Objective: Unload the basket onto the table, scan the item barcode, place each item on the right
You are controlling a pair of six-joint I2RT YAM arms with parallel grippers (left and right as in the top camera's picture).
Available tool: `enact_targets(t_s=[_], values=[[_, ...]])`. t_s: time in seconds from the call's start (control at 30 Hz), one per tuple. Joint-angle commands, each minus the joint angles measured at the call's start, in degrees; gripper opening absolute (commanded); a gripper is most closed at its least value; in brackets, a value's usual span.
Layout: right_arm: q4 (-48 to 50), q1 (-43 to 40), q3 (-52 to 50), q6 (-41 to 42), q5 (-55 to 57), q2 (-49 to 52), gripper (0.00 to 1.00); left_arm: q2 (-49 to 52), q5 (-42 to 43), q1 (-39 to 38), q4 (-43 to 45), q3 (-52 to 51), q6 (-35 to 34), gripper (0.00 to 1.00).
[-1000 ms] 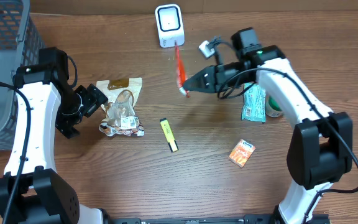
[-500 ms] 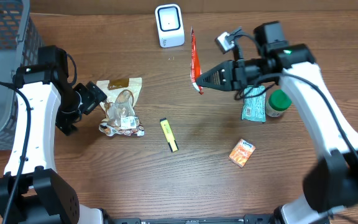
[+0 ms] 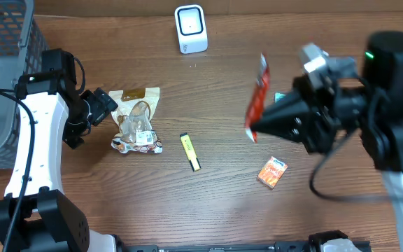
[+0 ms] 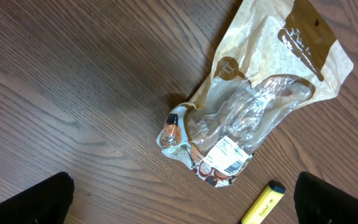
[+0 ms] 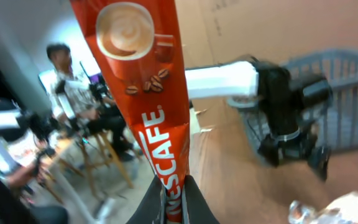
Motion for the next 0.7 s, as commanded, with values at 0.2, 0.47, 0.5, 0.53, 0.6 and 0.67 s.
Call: enact_targets(t_s=[0.2,0.47,0.5,0.53,0.6,0.67], values=[[17.8,-0.3,0.7,4.7,-1.9,-8.8,0.04,0.5,-0.9,0.2,0.6,0.5,0.6,1.00],[37.4,-0.3,0.6,17.9,4.7,-7.9,0.04,0.5,-1.0,0.2,0.6,0.5,0.6,1.00],[38.9,-0.3,0.6,17.9,5.7,-7.6,0.04,0.5,-1.0,0.2,0.6,0.5,0.6,1.00],[40.1,-0.3,0.6,17.9,6.4,-7.3,0.04,0.5,-1.0,0.2,0.7,0.5,0.6,1.00],[42.6,-0.3,0.6,18.8,9.4,-6.8,0.04,0.5,-1.0,0.2,0.7,0.5,0.6,1.00],[45.4,-0.3,0.6,23.3,15.8,-6.4,0.04,0.5,-1.0,0.2,0.7,0.5,0.6,1.00]])
